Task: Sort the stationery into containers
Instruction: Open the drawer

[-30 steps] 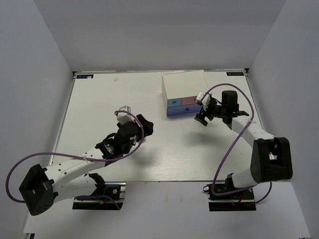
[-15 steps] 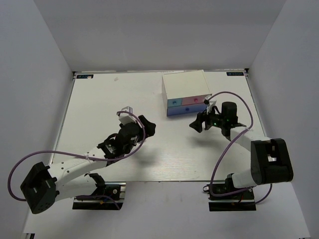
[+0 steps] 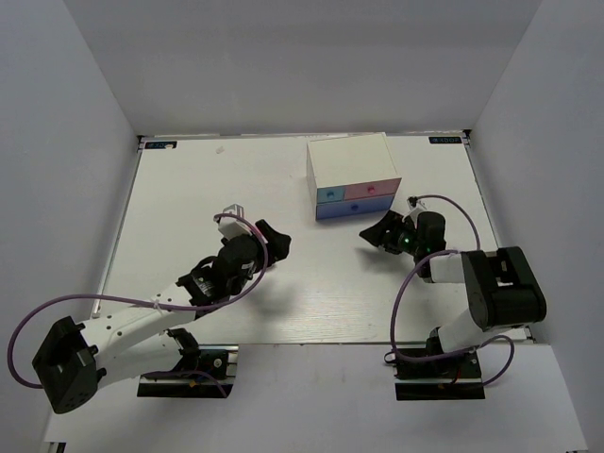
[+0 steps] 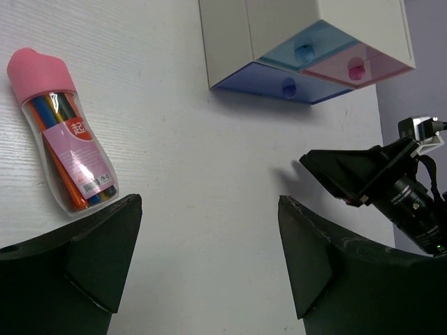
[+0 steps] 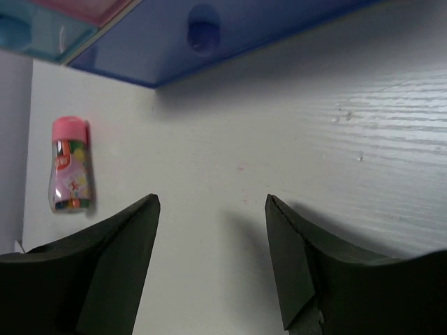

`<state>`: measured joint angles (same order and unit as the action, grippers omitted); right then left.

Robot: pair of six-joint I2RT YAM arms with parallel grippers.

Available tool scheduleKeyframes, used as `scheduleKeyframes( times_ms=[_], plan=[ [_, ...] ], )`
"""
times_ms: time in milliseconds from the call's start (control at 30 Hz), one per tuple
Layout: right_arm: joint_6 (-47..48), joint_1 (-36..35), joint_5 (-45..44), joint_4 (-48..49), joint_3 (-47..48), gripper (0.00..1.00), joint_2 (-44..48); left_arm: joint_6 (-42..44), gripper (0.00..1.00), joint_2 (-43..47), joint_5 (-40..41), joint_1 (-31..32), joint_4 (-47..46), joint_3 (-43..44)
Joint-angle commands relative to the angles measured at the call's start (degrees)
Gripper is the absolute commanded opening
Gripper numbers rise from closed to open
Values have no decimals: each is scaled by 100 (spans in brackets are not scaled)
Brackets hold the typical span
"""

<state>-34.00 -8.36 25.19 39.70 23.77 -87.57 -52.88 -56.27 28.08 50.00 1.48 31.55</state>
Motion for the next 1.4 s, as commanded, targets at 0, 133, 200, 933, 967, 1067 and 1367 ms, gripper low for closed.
scheduleKeyframes(
  times_ms=[0, 133, 200, 933, 967, 1067, 1367],
  plan=[
    [-888, -25, -488, 722, 242, 68, -259, -126, 88, 125, 66, -25, 143, -44],
    [-1143, -87, -480, 1056, 312, 70, -532, -179, 88, 125, 5, -25, 143, -44],
    [-1205, -122, -454, 1197, 409, 70, -760, -179, 88, 11, 5, -25, 143, 9],
    [-1768, -342, -444, 1725, 1542, 50, -2150, 103, 91, -446, -162, -25, -86, 484],
    [-1768, -368, -488, 1716, 1543, 50, -2150, 103, 91, -446, -162, -25, -86, 484],
    [-1794, -438, -576, 1716, 1701, 47, -2229, 51, 91, -315, -162, -25, -86, 431],
    [-1777, -517, -682, 1769, 1921, 40, -2388, 50, 91, -130, -162, -25, -86, 264]
  ],
)
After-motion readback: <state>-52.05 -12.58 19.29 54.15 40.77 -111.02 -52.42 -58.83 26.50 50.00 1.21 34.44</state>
